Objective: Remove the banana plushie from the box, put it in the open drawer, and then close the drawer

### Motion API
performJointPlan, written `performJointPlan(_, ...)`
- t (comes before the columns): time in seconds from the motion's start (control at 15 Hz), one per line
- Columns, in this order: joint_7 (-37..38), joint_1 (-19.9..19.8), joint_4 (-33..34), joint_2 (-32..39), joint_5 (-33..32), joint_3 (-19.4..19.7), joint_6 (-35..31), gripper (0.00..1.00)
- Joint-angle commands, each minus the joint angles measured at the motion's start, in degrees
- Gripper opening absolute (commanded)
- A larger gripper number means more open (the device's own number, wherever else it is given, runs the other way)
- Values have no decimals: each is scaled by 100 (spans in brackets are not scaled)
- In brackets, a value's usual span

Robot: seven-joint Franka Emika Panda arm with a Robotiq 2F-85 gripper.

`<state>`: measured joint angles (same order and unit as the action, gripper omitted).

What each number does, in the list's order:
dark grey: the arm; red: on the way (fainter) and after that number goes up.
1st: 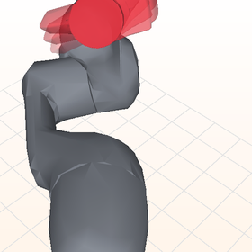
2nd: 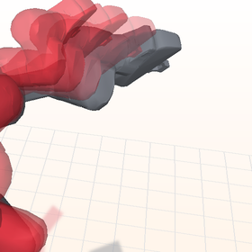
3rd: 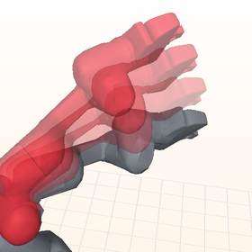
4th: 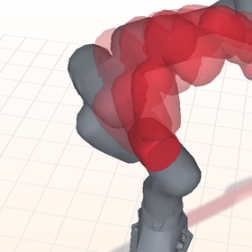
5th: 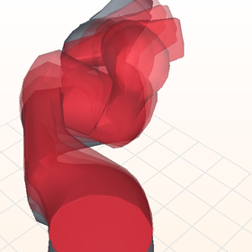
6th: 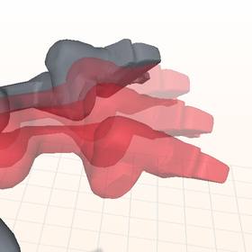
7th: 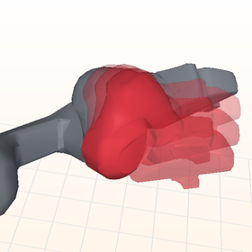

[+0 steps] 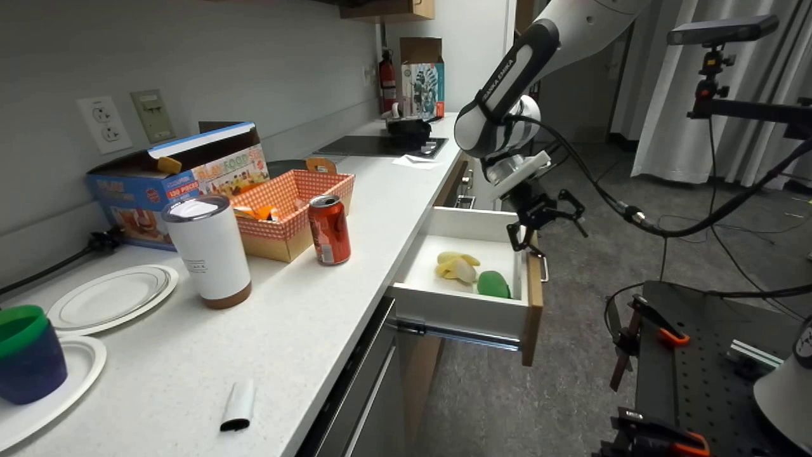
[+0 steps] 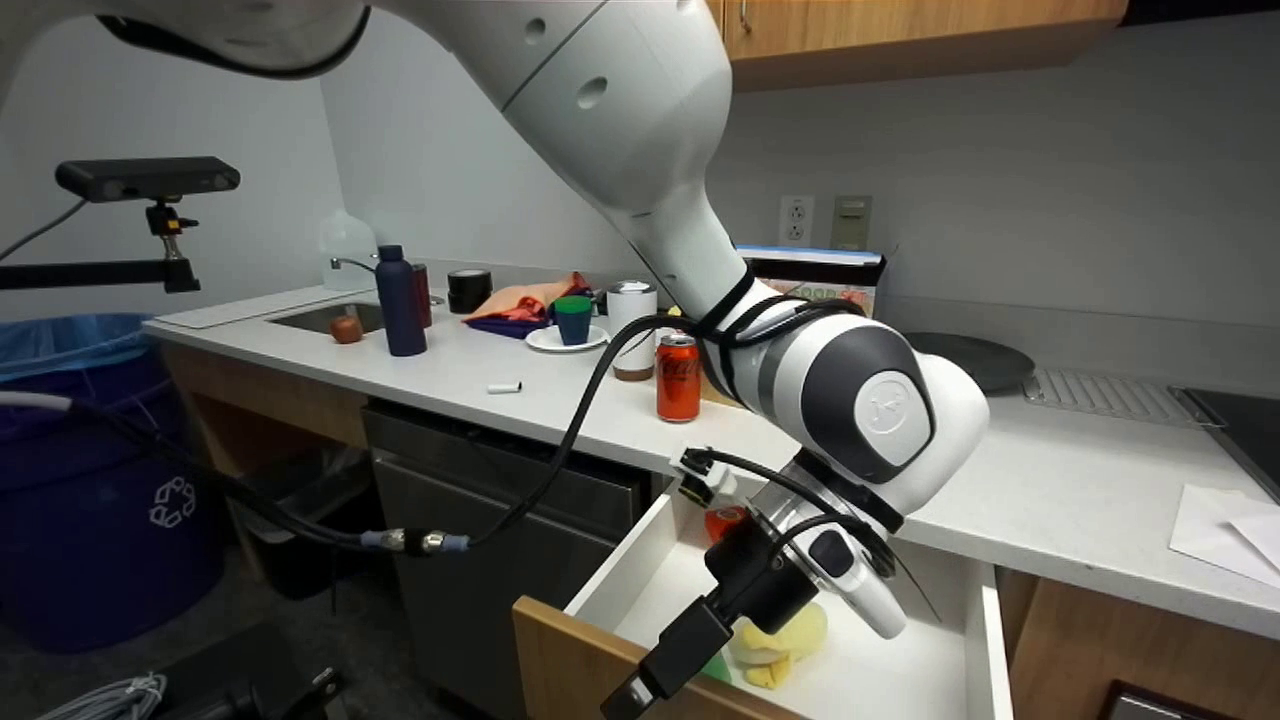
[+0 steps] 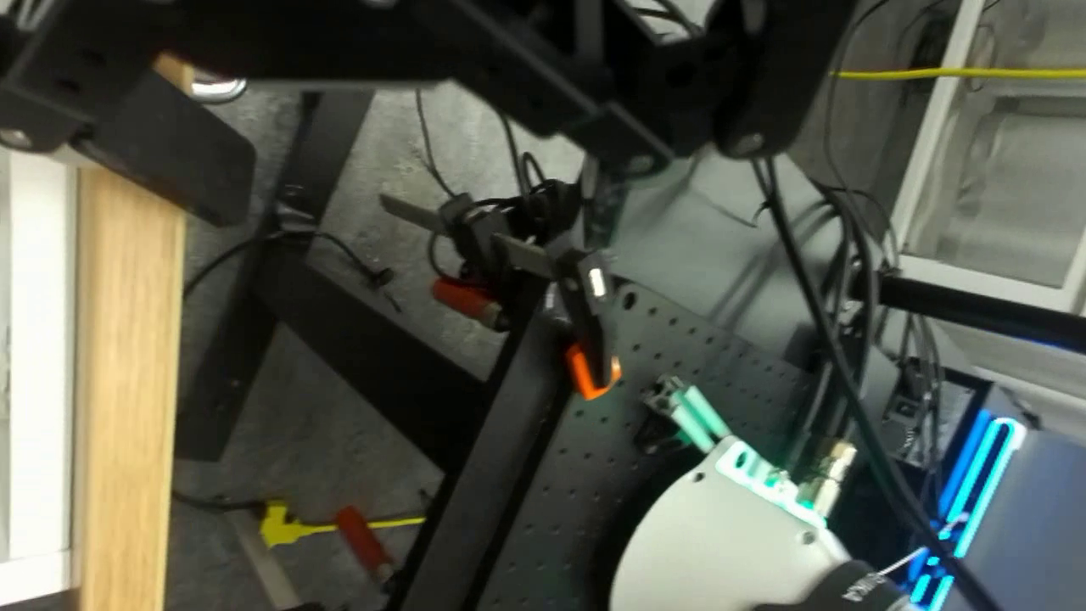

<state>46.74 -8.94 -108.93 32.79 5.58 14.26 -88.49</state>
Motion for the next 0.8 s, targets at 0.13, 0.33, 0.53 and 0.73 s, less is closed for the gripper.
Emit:
performJointPlan(0.13,254,306,88,-65,1193,-460,-1158,100)
performJointPlan(0.33,371,544,107,-115,1235,-609,-1800,100)
performJointPlan(0.53,440,683,66,-151,1263,-700,-2542,100)
performJointPlan(0.73,353,729,1,-174,1266,-783,-3213,100)
